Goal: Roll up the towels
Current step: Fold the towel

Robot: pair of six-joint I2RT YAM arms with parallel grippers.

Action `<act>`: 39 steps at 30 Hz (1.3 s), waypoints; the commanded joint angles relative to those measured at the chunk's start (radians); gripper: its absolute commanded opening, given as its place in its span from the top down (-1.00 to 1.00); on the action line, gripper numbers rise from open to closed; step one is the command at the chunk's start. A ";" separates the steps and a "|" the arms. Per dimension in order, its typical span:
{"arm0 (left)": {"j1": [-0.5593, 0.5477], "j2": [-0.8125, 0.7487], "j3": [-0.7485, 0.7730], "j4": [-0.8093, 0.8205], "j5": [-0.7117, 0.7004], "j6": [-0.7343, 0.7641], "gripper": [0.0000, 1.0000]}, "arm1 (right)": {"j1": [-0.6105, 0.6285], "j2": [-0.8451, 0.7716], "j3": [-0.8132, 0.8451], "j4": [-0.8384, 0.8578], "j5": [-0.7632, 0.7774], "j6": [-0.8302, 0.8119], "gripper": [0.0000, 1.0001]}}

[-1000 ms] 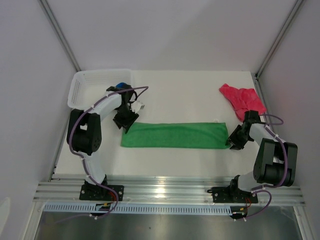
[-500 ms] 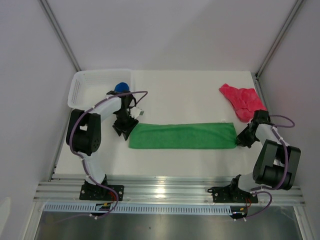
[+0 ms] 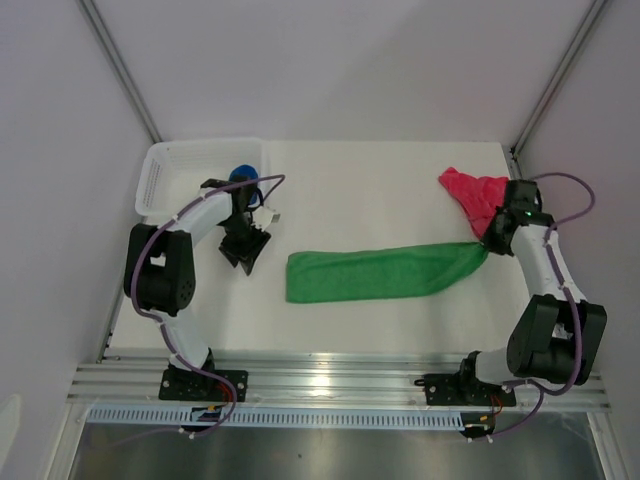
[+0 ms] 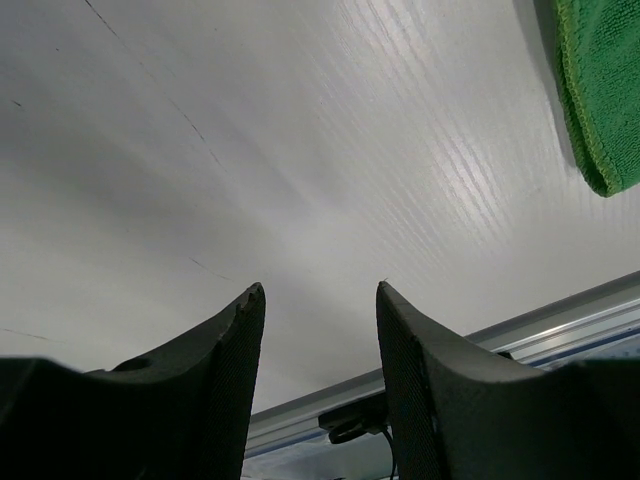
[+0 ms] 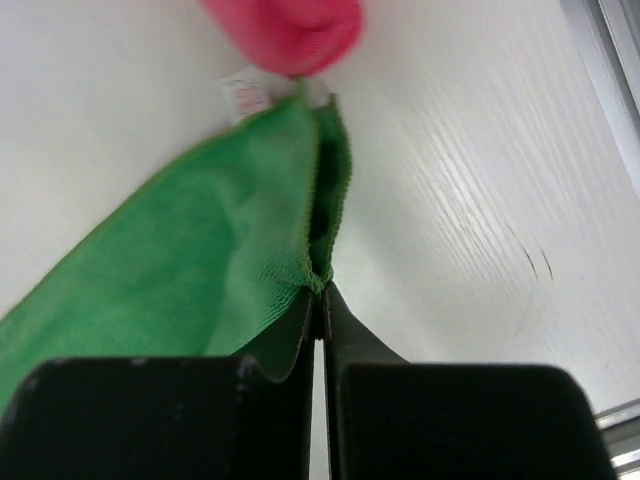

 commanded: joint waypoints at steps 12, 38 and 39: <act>0.056 -0.044 0.025 0.027 0.018 -0.027 -0.04 | 0.787 0.172 0.184 0.020 0.106 0.043 1.00; 0.026 0.048 0.010 0.068 0.372 -0.047 0.11 | 1.257 0.437 0.442 0.127 0.083 0.121 1.00; 0.026 0.039 0.010 0.070 0.402 -0.047 0.11 | 1.266 0.440 0.437 0.137 0.067 0.116 1.00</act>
